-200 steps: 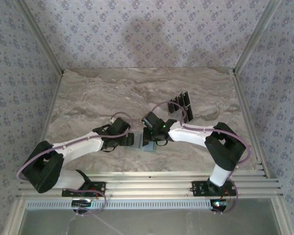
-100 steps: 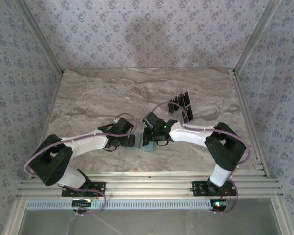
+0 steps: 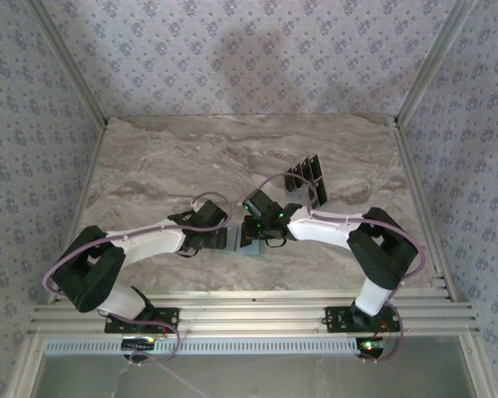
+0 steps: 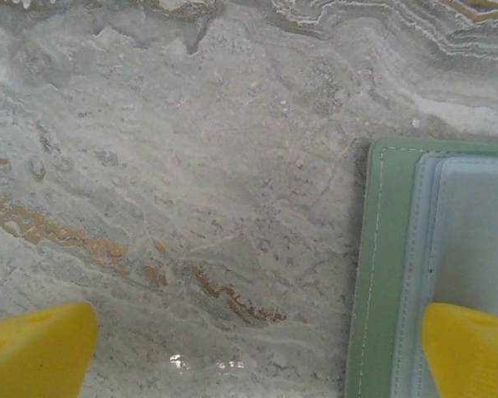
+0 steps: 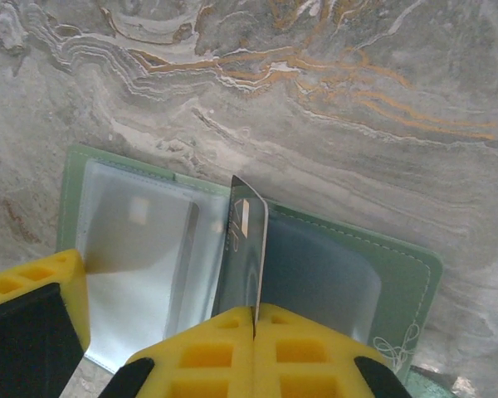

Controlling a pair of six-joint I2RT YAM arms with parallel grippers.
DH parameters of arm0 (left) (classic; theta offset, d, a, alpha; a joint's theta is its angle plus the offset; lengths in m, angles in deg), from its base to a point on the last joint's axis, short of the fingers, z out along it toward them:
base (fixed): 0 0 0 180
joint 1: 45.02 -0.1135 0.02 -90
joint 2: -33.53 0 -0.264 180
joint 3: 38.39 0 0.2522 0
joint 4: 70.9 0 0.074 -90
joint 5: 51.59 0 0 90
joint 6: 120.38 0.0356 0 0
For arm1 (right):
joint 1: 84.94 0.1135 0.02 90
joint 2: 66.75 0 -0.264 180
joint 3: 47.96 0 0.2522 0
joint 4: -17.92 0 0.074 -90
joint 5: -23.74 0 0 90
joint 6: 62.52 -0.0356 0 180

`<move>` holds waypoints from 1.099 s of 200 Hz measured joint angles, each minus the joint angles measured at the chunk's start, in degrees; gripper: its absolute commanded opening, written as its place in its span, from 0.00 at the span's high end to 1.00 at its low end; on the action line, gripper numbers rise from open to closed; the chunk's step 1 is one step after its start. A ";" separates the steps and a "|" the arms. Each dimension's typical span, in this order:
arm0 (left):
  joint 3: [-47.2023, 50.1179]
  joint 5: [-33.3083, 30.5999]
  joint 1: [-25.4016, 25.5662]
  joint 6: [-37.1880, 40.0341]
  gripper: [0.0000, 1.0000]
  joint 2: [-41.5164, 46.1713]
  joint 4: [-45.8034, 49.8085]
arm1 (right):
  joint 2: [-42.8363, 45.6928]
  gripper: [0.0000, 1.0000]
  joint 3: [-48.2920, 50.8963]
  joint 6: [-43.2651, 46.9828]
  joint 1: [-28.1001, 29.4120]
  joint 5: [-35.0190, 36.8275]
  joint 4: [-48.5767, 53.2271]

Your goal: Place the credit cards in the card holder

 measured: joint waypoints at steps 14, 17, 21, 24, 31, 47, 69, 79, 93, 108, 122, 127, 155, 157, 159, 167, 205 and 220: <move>0.13 0.00 0.00 -0.37 0.00 0.00 0.00 | 0.92 1.00 1.07 -0.55 -0.04 -0.72 -1.53; 0.17 0.00 0.00 -0.48 0.00 0.00 -0.04 | 1.09 1.00 1.29 -0.61 -0.04 -0.92 -1.73; 0.22 0.00 0.00 -0.57 0.00 0.00 -0.07 | 1.51 1.00 1.75 -0.96 -0.04 -1.11 -2.32; 0.24 0.00 0.00 -0.68 0.00 0.00 -0.07 | 1.81 1.00 2.10 -1.09 -0.04 -1.31 -2.62; 0.31 0.00 0.00 -0.83 0.00 0.00 -0.13 | 2.64 1.00 3.04 -1.60 -0.04 -1.51 -3.61; 0.44 -0.02 0.00 -1.22 0.00 0.00 -0.28 | 4.70 1.00 5.55 -3.19 -0.04 -1.88 -5.99; 0.68 -0.20 0.00 -1.55 0.00 0.02 -0.44 | 6.75 1.00 9.20 -5.84 -0.02 -2.21 -10.45; 0.74 -0.22 0.00 -1.77 0.00 0.02 -0.46 | 7.37 1.00 11.02 -7.26 -0.02 -2.21 -12.70; 0.74 -0.24 -0.02 -1.84 0.00 0.00 -0.44 | 7.91 1.00 13.49 -9.14 0.07 -2.19 -15.85; 0.74 -0.24 0.00 -1.84 0.00 0.00 -0.44 | 8.07 1.00 15.63 -10.91 0.28 -2.16 -18.73; 0.74 -0.24 -0.02 -1.84 0.00 0.00 -0.44 | 8.26 1.00 16.98 -12.20 0.55 -2.08 -20.92; 0.76 -0.24 0.00 -1.84 0.00 0.00 -0.44 | 8.39 1.00 17.40 -12.70 0.66 -1.95 -21.73; 0.76 -0.28 0.00 -1.84 0.00 0.00 -0.42 | 9.01 1.00 18.53 -14.21 1.09 -1.62 -25.05; 0.76 -0.28 0.00 -1.84 0.00 0.00 -0.42 | 9.03 1.00 18.56 -14.34 1.11 -1.53 -25.16; 0.76 -0.31 0.00 -1.84 0.00 0.00 -0.42 | 9.05 1.00 18.56 -14.43 1.11 -1.49 -25.42; 0.76 -0.42 0.00 -1.84 0.00 0.00 -0.39 | 9.07 1.00 18.64 -14.64 1.16 -1.44 -26.16; 0.76 -0.42 0.00 -1.84 0.00 0.00 -0.37 | 9.07 1.00 19.21 -15.26 1.16 -1.29 -28.83; 0.76 -0.42 0.00 -1.84 0.00 0.00 -0.37 | 9.07 1.00 19.43 -15.56 1.16 -1.29 -29.57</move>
